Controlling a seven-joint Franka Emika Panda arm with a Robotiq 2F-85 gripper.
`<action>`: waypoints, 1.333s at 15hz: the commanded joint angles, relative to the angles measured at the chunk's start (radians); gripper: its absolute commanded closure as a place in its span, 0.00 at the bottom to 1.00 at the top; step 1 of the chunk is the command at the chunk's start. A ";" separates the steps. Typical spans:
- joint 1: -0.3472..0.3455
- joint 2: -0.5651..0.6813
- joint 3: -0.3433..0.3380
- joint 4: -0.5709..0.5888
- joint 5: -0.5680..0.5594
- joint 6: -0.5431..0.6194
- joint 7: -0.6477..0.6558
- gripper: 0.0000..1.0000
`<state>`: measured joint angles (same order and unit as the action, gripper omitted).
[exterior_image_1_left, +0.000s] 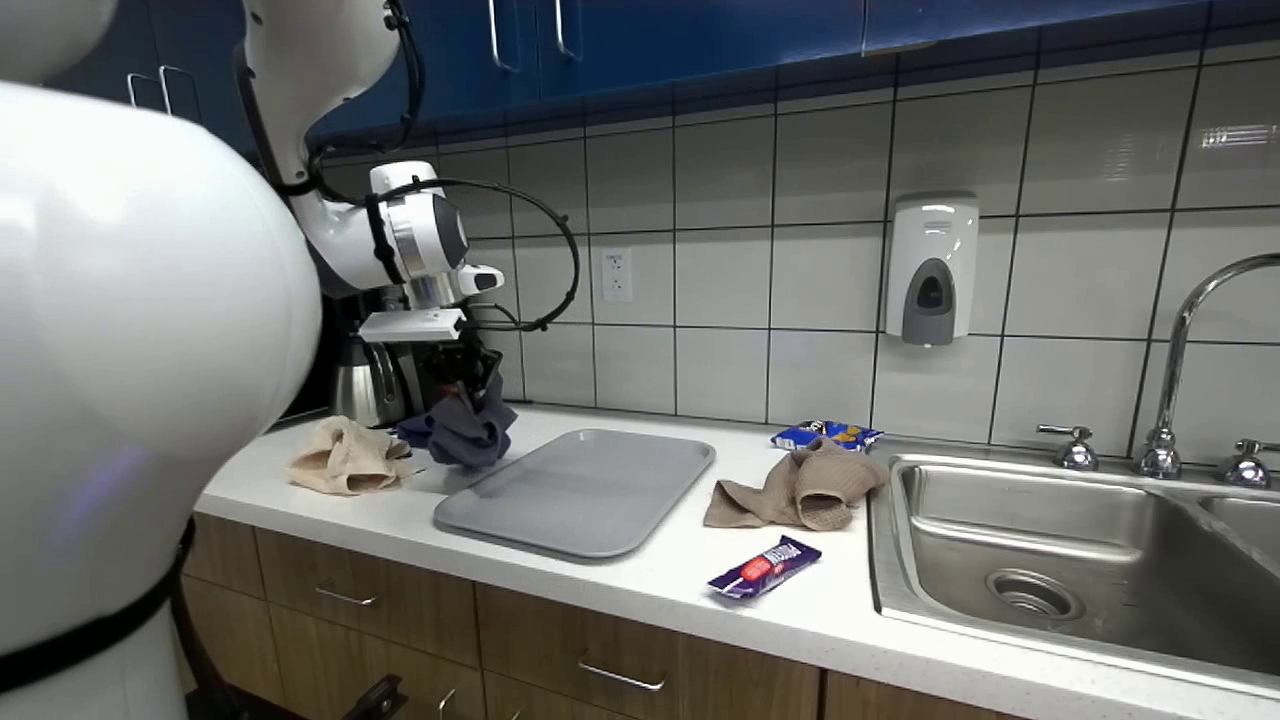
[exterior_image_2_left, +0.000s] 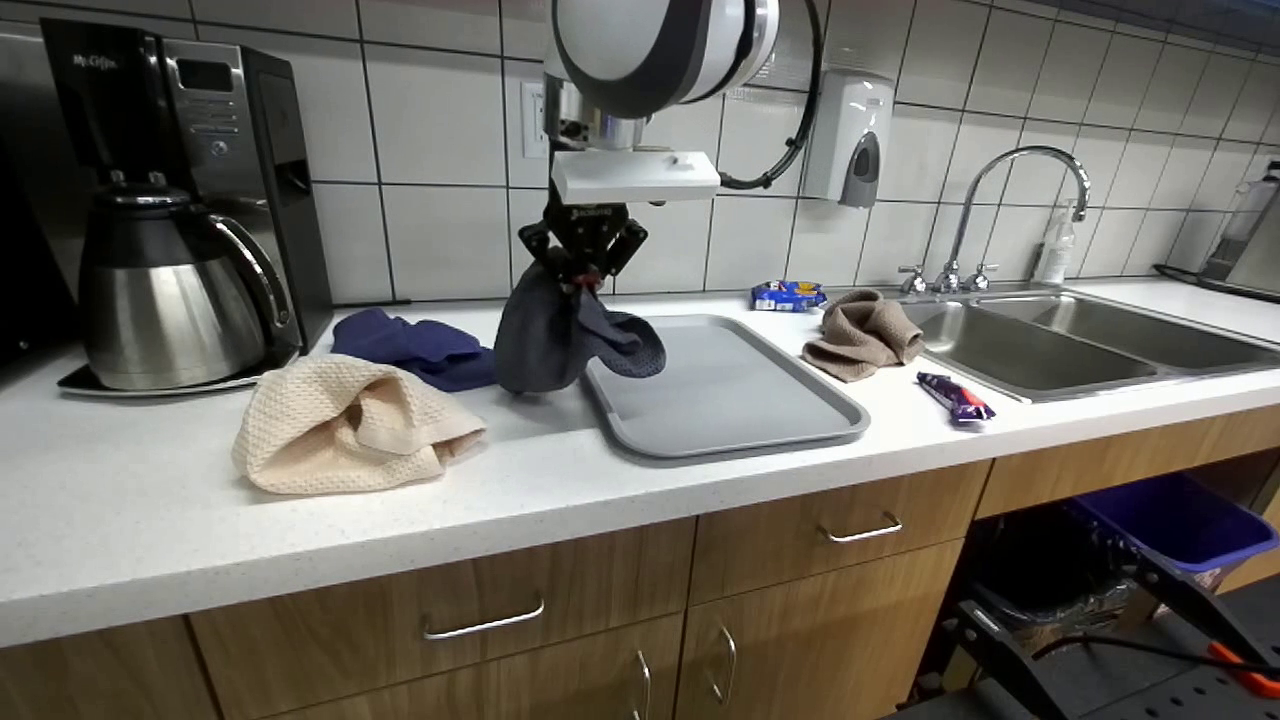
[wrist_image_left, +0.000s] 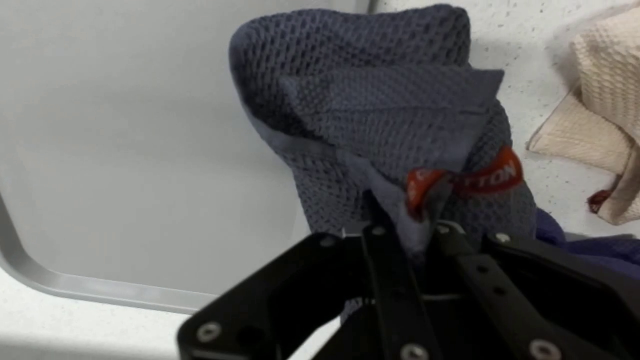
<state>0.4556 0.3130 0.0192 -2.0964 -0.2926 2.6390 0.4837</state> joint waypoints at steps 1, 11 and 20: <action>0.013 -0.013 0.023 0.023 -0.036 -0.054 0.034 0.97; 0.034 0.022 0.066 0.050 -0.031 -0.105 0.031 0.97; 0.045 0.113 0.056 0.134 -0.027 -0.134 0.023 0.97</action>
<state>0.4936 0.3900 0.0750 -2.0252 -0.2975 2.5525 0.4838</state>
